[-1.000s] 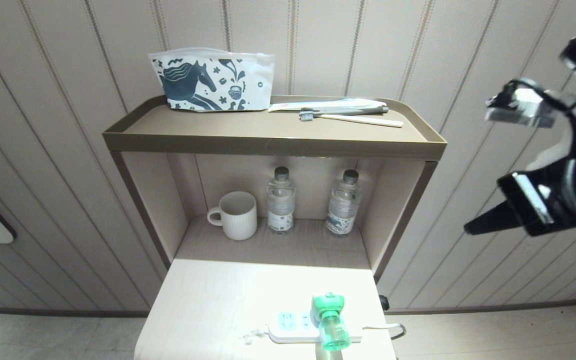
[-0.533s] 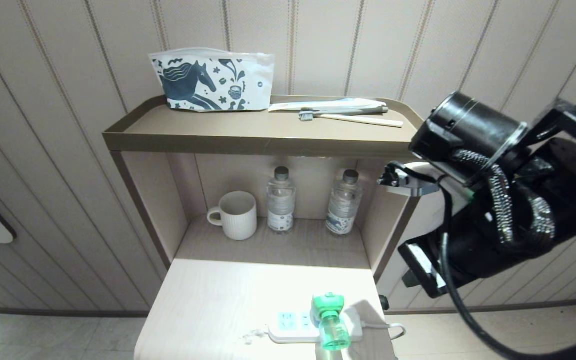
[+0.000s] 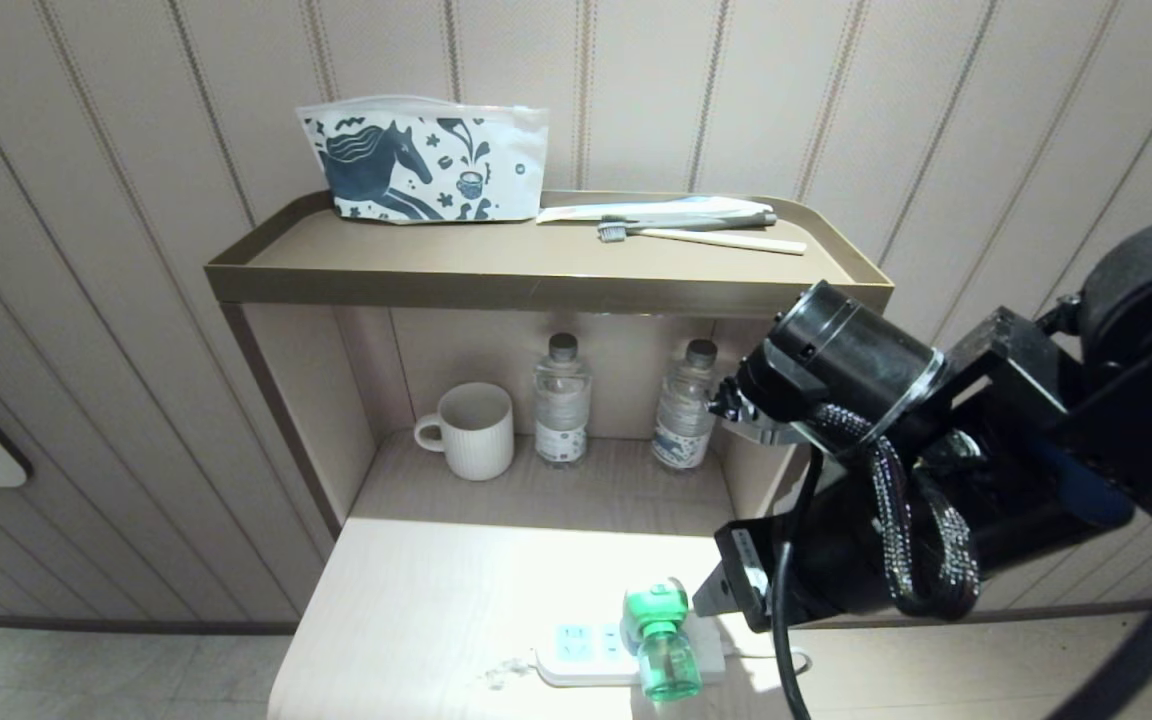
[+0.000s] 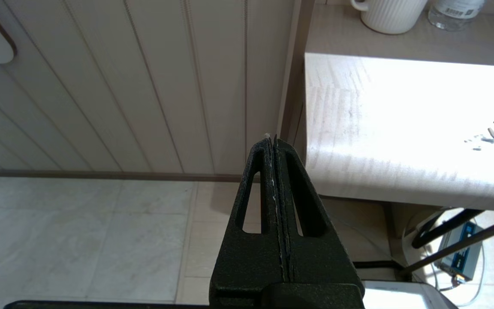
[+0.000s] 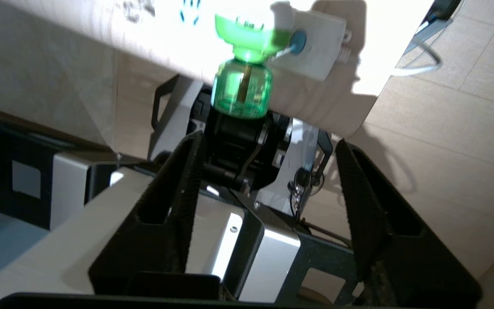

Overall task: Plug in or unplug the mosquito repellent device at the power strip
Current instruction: Hold the socket with your left hand and unplug it with your right hand

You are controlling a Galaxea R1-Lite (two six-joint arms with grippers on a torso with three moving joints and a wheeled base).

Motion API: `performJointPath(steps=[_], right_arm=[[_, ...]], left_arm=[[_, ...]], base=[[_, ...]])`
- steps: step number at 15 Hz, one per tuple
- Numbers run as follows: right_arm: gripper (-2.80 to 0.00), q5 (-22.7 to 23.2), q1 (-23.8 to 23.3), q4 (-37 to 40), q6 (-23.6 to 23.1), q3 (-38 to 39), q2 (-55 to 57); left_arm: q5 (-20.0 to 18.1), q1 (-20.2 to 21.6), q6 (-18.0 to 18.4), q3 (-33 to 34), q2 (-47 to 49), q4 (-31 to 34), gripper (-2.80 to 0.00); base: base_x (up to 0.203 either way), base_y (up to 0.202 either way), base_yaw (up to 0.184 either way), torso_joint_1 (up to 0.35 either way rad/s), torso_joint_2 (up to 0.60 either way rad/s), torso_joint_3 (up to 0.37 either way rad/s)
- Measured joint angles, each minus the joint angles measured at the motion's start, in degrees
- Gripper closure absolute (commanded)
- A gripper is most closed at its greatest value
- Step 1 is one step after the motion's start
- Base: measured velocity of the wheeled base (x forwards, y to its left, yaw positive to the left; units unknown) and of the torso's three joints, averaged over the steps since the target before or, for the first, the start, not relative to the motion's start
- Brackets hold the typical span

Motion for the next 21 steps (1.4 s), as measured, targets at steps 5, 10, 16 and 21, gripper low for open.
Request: performJointPath(steps=[5,10,16,21], right_arm=[[-2.8,-0.09,1.15,-6.19,1.01,3.39,1.69],[-2.8,-1.35,1.39,-11.9,1.85,3.97,7.86],[-2.8,-7.43,1.84,-13.89,1.76,3.81,14.17],[-2.8,-7.54,1.32,-14.49,1.3,1.89,17.63]], left_arm=[[-0.02,0.0,0.02,-0.01,0.0,0.0,0.0],[0.0,0.0,0.0,-0.01,0.0,0.0,0.0],[-0.02,0.0,0.02,-0.01,0.0,0.02,0.0],[-0.06,0.0,0.0,0.0,0.0,0.0,0.0]], base=[[0.0,0.0,0.0,0.0,0.0,0.0],[0.0,0.0,0.0,0.0,0.0,0.0],[0.0,0.0,0.0,0.0,0.0,0.0],[0.0,0.0,0.0,0.0,0.0,0.0]])
